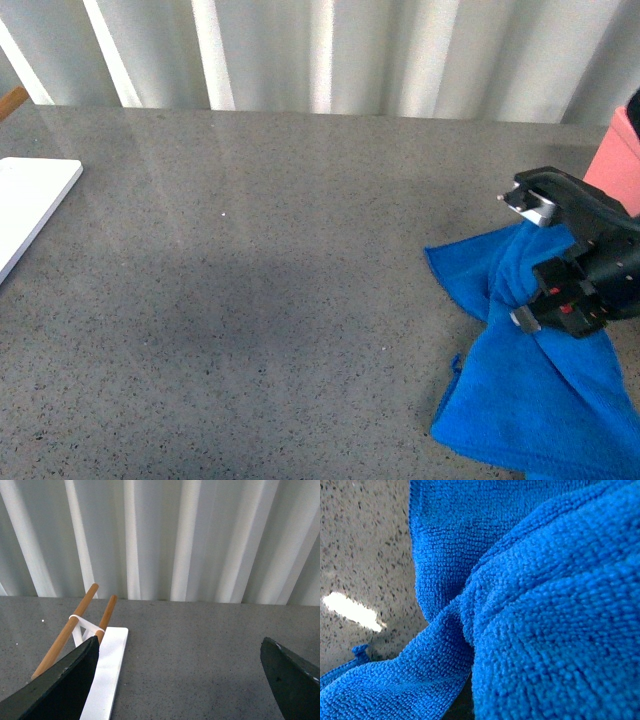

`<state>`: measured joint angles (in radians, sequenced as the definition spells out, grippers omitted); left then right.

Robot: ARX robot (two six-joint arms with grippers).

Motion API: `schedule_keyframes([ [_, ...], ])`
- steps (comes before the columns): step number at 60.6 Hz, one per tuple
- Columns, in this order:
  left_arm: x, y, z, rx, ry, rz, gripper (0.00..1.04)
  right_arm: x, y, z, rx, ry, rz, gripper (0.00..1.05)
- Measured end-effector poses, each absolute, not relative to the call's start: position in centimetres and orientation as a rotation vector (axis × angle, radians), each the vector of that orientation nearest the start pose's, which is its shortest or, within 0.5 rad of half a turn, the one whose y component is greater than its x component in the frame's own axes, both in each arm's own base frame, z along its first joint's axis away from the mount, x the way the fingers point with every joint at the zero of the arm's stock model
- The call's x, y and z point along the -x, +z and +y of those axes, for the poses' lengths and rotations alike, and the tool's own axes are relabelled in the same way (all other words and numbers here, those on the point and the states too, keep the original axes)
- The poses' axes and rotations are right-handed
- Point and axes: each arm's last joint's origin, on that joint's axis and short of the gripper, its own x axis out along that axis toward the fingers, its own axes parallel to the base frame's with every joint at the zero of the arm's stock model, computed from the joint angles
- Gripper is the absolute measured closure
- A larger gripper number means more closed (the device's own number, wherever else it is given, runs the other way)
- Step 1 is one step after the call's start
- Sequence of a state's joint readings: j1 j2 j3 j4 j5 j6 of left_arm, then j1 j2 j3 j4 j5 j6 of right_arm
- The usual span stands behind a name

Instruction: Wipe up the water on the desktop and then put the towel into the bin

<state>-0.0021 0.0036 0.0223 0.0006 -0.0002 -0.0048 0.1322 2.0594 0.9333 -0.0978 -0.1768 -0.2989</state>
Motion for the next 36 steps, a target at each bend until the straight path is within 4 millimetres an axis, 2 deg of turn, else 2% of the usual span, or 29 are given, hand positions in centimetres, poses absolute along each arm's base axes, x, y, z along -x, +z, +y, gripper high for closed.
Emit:
schedule_keyframes([
  [8, -9.6, 17.1, 0.0, 0.005, -0.002, -0.02, 0.07, -35.9, 4.3, 6.0, 0.314, 0.436, 1.166, 0.99],
  [21, -9.6, 17.1, 0.0, 0.005, -0.002, -0.021, 0.07, -40.3, 4.6, 8.6, 0.419, 0.43, 1.115, 0.99],
  [28, -9.6, 17.1, 0.0, 0.005, -0.002, -0.021, 0.07, -42.6, 5.3, 11.2, 0.462, 0.454, 1.071, 0.99],
  [36, -9.6, 17.1, 0.0, 0.004, -0.002, -0.021, 0.07, -43.6, 5.9, 14.0, 0.457, 0.512, 1.026, 0.99],
])
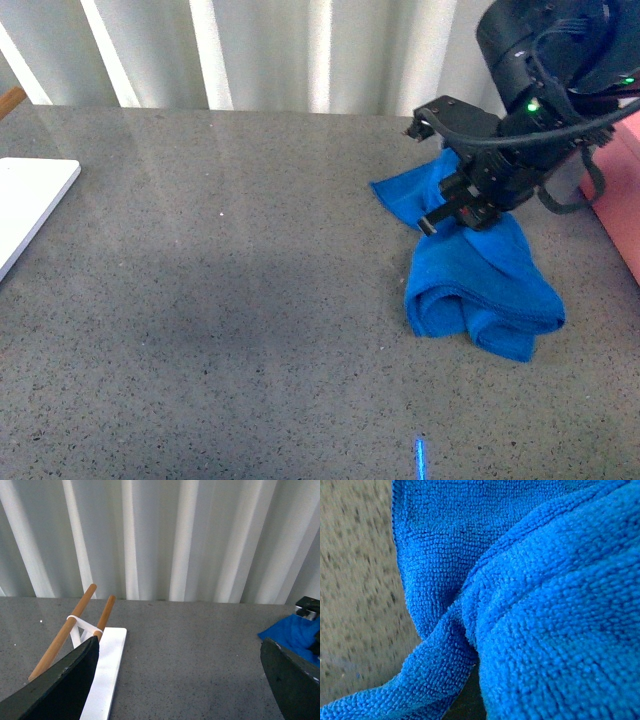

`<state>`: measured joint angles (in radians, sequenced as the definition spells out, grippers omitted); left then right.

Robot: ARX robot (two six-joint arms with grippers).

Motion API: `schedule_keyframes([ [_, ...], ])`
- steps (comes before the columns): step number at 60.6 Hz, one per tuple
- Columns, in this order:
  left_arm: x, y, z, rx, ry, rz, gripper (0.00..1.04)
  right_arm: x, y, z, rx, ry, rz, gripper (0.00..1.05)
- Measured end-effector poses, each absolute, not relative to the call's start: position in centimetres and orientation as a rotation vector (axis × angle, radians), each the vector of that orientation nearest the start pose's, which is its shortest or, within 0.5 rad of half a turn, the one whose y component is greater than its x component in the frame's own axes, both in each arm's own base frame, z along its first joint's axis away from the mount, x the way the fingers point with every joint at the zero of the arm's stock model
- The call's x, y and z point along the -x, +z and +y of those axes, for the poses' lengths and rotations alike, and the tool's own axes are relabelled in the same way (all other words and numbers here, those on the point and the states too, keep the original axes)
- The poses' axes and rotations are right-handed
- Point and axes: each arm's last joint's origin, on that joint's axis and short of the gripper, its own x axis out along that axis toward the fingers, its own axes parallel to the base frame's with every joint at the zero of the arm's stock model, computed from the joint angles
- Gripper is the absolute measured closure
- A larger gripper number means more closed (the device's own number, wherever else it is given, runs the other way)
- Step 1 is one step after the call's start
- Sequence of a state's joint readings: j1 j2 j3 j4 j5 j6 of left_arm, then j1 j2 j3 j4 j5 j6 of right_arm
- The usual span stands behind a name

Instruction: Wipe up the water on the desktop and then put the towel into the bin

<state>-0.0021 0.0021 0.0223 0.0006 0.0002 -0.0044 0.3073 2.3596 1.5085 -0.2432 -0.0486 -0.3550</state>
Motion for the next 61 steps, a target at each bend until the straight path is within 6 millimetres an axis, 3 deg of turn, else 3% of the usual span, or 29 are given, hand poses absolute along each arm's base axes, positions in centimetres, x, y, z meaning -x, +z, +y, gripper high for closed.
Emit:
schedule_keyframes([
  [7, -9.6, 17.1, 0.0, 0.005, -0.002, -0.021, 0.07, -42.8, 6.0, 16.9, 0.43, 0.627, 1.003, 0.99],
  [10, -9.6, 17.1, 0.0, 0.005, -0.002, -0.021, 0.07, -41.3, 5.9, 18.9, 0.426, 0.716, 0.991, 0.99],
  [16, -9.6, 17.1, 0.0, 0.005, -0.002, -0.021, 0.07, -39.0, 6.0, 20.3, 0.413, 0.798, 0.993, 0.99],
  [23, -9.6, 17.1, 0.0, 0.005, -0.002, -0.021, 0.07, -36.4, 6.3, 20.0, 0.392, 0.83, 1.02, 0.99],
  [35, -9.6, 17.1, 0.0, 0.005, -0.002, -0.021, 0.07, -33.8, 8.6, 16.5, 0.44, 0.651, 0.997, 0.99],
  [42, -9.6, 17.1, 0.0, 0.005, -0.002, -0.021, 0.07, -33.6, 13.0, 14.1, 0.474, 0.559, 0.838, 0.99],
  [51, -9.6, 17.1, 0.0, 0.005, -0.002, -0.021, 0.07, -33.1, 23.0, 11.4, 0.442, 0.47, 0.599, 0.99],
  [61, -9.6, 17.1, 0.0, 0.005, -0.002, -0.021, 0.07, -32.2, 31.7, 8.0, 0.472, 0.247, 0.4, 0.99],
])
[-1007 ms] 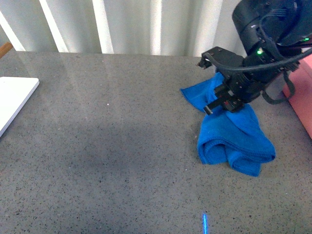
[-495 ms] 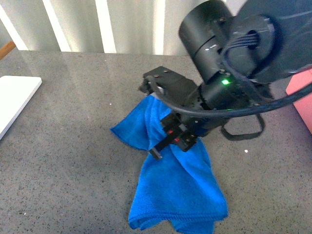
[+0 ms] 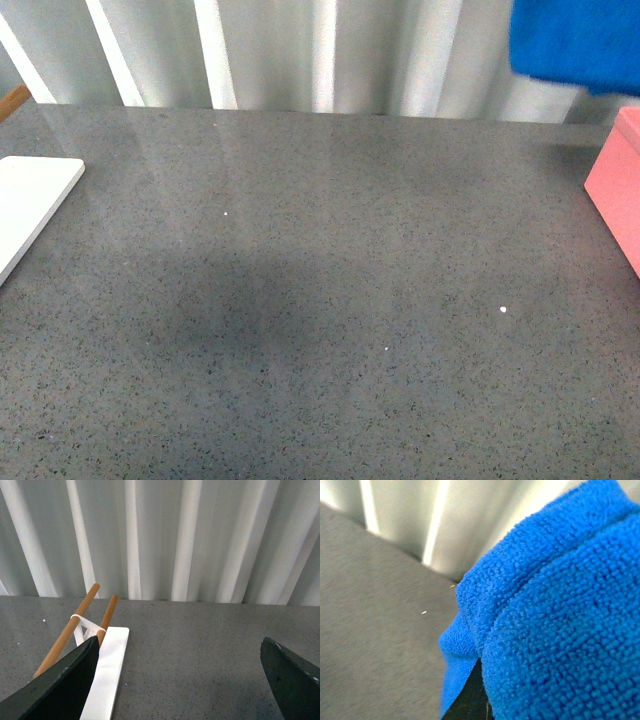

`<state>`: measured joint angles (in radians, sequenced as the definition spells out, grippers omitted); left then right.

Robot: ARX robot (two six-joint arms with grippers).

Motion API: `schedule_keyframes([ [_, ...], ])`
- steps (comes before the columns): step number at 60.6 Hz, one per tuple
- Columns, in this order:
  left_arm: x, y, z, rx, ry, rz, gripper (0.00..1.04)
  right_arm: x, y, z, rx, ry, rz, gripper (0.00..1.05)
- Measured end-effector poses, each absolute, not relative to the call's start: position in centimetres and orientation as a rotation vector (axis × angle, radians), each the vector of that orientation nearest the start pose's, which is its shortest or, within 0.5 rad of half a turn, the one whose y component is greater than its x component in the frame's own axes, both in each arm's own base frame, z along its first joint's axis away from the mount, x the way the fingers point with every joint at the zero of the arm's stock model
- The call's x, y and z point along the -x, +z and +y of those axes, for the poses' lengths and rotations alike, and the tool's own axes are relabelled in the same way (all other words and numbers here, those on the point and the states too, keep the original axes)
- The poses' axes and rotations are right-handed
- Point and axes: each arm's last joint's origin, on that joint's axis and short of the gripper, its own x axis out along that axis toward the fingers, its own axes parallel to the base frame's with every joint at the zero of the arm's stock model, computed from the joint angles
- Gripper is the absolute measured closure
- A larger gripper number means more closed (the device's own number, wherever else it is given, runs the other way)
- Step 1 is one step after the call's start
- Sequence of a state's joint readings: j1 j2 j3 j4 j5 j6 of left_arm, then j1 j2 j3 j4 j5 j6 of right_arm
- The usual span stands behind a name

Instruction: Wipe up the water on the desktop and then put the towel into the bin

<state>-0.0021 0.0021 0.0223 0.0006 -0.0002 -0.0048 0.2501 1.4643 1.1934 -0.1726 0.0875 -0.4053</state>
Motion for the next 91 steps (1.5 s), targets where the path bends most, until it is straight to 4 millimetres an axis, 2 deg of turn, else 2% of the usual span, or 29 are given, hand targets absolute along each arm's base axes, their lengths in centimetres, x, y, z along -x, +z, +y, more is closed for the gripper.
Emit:
schedule_keyframes([
  [6, -9.6, 17.1, 0.0, 0.005, -0.002, -0.021, 0.07, -32.2, 33.1, 5.1, 0.526, 0.058, 0.416, 0.99],
  [14, -9.6, 17.1, 0.0, 0.005, -0.002, -0.021, 0.07, -32.1, 31.7, 0.9, 0.594, -0.154, 0.578, 0.99],
  [21, -9.6, 17.1, 0.0, 0.005, -0.002, -0.021, 0.07, -31.3, 30.6, -2.3, 0.602, -0.22, 0.683, 0.99],
  [27, -9.6, 17.1, 0.0, 0.005, -0.002, -0.021, 0.07, -30.6, 30.6, -4.3, 0.588, -0.242, 0.699, 0.99],
  [42, -9.6, 17.1, 0.0, 0.005, -0.002, -0.021, 0.07, -30.1, 29.7, -7.5, 0.569, -0.297, 0.739, 0.99],
  [58, -9.6, 17.1, 0.0, 0.005, -0.002, -0.021, 0.07, -30.4, 27.7, -8.5, 0.546, -0.281, 0.803, 0.99],
  [61, -9.6, 17.1, 0.0, 0.005, -0.002, -0.021, 0.07, -30.3, 27.3, -8.5, 0.54, -0.268, 0.839, 0.88],
  [73, -9.6, 17.1, 0.0, 0.005, -0.002, -0.021, 0.07, -30.4, 27.2, -8.5, 0.536, -0.268, 0.842, 0.58],
  [83, -9.6, 17.1, 0.0, 0.005, -0.002, -0.021, 0.07, -30.4, 27.2, -8.5, 0.535, -0.268, 0.842, 0.22],
  [88, -9.6, 17.1, 0.0, 0.005, -0.002, -0.021, 0.07, -30.4, 27.2, -8.5, 0.535, -0.268, 0.842, 0.08],
  [91, -9.6, 17.1, 0.0, 0.005, -0.002, -0.021, 0.07, -30.4, 27.2, -8.5, 0.533, -0.269, 0.842, 0.06],
])
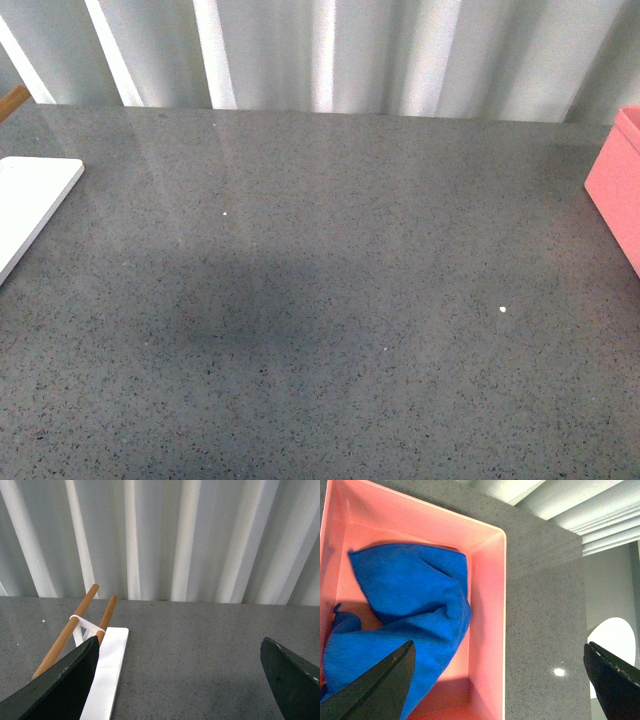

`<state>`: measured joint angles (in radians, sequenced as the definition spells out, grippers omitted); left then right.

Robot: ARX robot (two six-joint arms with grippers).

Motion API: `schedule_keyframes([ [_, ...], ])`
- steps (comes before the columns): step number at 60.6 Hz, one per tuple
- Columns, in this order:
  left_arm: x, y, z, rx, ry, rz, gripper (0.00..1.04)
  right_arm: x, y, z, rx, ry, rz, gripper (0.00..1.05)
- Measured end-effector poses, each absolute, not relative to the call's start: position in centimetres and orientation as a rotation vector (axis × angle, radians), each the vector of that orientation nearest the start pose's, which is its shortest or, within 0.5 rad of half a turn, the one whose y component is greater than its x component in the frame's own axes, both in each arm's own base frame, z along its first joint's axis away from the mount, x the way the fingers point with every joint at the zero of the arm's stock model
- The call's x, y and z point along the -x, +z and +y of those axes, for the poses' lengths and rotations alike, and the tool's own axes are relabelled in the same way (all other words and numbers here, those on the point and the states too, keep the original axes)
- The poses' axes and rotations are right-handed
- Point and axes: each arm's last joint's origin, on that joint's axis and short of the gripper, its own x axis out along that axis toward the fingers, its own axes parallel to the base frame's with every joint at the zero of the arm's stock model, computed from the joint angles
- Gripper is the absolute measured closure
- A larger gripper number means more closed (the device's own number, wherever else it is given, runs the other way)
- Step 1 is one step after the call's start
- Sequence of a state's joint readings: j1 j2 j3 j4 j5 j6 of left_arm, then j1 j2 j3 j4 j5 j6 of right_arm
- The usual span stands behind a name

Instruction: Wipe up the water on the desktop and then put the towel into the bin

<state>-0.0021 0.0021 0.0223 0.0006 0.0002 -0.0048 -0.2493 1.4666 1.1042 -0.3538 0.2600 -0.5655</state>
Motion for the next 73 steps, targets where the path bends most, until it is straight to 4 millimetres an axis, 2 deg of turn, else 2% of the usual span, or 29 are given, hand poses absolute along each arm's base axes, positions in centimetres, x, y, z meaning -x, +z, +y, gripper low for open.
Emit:
schedule_keyframes([
  [15, -9.6, 17.1, 0.0, 0.005, -0.002, -0.021, 0.07, -30.4, 27.2, -8.5, 0.532, -0.27, 0.841, 0.07],
  [17, -9.6, 17.1, 0.0, 0.005, -0.002, -0.021, 0.07, -30.4, 27.2, -8.6, 0.501, -0.257, 0.801, 0.08],
  [19, -9.6, 17.1, 0.0, 0.005, -0.003, -0.021, 0.07, -30.5, 26.7, -8.6, 0.385, -0.198, 0.602, 0.15],
  [22, -9.6, 17.1, 0.0, 0.005, 0.001, -0.021, 0.07, -30.2, 26.2, -8.2, 0.28, -0.12, 0.409, 0.22],
  [24, -9.6, 17.1, 0.0, 0.004, 0.0, -0.021, 0.07, -29.4, 25.6, -7.5, 0.195, -0.061, 0.261, 0.29],
  [29, -9.6, 17.1, 0.0, 0.004, -0.002, -0.021, 0.07, -26.8, 24.4, -5.6, 0.092, -0.001, 0.052, 0.47],
  [35, -9.6, 17.1, 0.0, 0.004, -0.002, -0.021, 0.07, -24.4, 23.5, -4.3, 0.052, -0.002, -0.015, 0.67],
  [46, -9.6, 17.1, 0.0, 0.004, -0.002, -0.021, 0.07, -21.5, 20.9, -2.8, 0.025, 0.0, 0.016, 0.99],
  [48, -9.6, 17.1, 0.0, 0.004, -0.002, -0.021, 0.07, -21.1, 20.6, -2.6, 0.026, -0.004, 0.016, 1.02],
  [73, -9.6, 17.1, 0.0, 0.004, -0.002, -0.021, 0.07, -16.5, 18.3, -0.3, 0.024, -0.005, 0.011, 1.02],
])
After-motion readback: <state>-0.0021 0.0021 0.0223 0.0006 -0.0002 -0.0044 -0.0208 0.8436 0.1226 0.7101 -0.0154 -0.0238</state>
